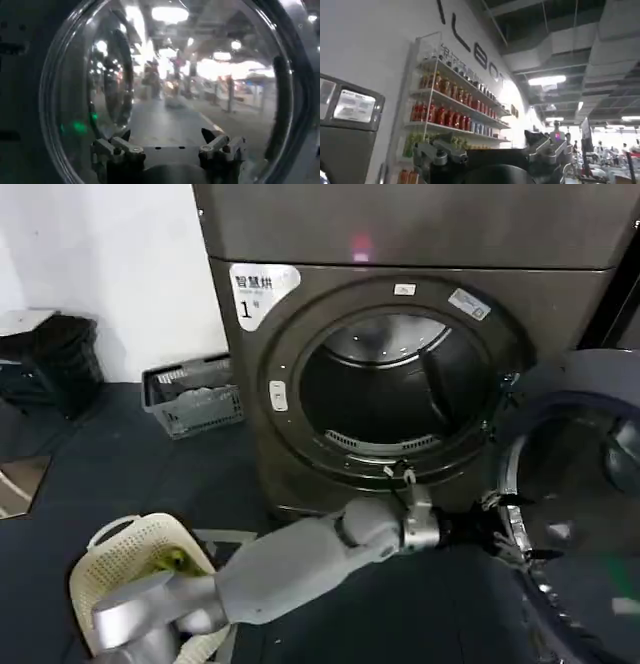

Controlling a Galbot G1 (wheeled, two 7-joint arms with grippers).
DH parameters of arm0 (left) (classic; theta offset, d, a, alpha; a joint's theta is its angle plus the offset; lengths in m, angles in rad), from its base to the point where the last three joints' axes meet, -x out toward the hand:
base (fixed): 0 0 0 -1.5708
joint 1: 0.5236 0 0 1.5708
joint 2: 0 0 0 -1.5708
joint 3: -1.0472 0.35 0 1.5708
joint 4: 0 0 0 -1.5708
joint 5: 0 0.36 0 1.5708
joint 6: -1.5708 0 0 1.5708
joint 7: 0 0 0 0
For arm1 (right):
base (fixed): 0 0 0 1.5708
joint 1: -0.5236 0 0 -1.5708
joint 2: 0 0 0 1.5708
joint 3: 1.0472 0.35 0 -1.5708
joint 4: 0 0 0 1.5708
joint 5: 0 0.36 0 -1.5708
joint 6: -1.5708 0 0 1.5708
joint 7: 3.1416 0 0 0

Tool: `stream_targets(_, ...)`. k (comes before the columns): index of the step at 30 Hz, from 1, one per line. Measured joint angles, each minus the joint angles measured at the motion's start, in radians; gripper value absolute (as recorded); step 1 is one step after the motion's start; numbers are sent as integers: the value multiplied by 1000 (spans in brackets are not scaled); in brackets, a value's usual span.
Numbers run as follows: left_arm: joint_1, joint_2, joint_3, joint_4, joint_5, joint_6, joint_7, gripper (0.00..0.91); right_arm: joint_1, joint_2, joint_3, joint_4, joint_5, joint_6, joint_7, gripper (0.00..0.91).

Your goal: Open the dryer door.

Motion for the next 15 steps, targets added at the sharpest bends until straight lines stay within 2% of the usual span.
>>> stream_targets(15,-36,-124,-5,93,13,-15,-25,907,-14,-3,20,4,-7,-2,-2,907)
